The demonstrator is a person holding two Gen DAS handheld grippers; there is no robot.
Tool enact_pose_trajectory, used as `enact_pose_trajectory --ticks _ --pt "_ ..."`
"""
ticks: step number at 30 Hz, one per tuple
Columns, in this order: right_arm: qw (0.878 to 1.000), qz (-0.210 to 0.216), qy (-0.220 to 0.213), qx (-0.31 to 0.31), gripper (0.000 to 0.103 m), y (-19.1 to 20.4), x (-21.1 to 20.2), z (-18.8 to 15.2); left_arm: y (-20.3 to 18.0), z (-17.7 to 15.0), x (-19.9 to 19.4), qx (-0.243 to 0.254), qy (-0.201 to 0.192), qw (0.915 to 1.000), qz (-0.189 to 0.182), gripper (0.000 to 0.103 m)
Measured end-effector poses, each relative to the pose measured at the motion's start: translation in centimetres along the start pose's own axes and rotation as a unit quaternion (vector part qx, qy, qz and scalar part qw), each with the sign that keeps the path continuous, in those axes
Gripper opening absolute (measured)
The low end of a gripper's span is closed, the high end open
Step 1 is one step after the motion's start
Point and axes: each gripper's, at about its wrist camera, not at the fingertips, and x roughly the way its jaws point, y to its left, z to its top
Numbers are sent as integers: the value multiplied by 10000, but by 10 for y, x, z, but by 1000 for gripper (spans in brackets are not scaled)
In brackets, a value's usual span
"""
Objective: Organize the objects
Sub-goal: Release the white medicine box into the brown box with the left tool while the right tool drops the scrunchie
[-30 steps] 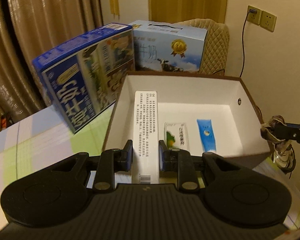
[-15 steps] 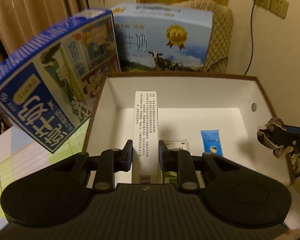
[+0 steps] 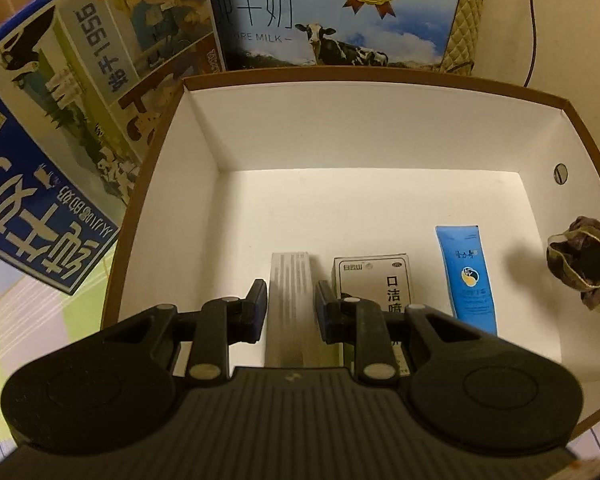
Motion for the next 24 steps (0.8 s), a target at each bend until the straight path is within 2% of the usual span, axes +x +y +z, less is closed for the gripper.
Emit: enact_pose_trajectory --ticks 3,11,13,17,19,21,24 --pt "10000 -52 81 -18 20 0 5 1 2 1 -1 -5 -37 10000 -52 24" --pt "9997 -169 158 -34 21 0 12 6 11 0 -12 -71 -145 9999 -37 40" --pt "9998 -132 143 -24 30 -1 12 8 14 -1 -18 -133 -220 9997 -14 48" --pt "9999 -86 -51 -27 46 0 6 11 20 -4 -30 -241 -341 9991 19 58" --pt "9999 -80 -73 -37 54 0 3 14 22 -6 -36 -288 -409 9987 58 70" --pt "9999 -15 -104 -35 60 1 -4 16 23 -8 -44 -300 -498 9983 107 73" --pt "9999 45 -144 -67 64 3 -16 15 26 -12 -57 -386 -609 9974 81 85"
